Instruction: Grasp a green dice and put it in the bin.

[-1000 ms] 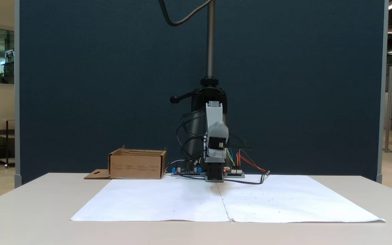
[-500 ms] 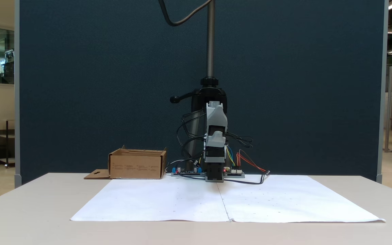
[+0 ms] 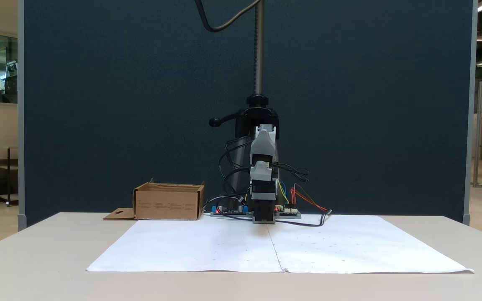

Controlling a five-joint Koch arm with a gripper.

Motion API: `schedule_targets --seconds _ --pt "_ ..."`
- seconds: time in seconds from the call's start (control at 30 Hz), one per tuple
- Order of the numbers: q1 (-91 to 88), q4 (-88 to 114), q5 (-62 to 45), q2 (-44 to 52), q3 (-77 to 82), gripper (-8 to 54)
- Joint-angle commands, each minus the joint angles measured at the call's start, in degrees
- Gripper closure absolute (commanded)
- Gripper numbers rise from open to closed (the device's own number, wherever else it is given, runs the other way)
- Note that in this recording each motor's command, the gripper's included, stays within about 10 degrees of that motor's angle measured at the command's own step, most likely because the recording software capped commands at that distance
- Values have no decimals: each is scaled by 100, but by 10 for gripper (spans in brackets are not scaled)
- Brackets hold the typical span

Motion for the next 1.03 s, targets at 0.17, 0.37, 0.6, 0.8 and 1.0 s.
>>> schedule_targets --seconds 0.17,0.37,0.6,0.8,1.0 --pt "88 -369 -378 624 387 8" --pt "123 -387 -352 633 387 11" --pt "0 -404 -343 633 387 10" --pt "-97 -404 -343 633 387 10" --pt "-97 -404 -343 633 387 10"
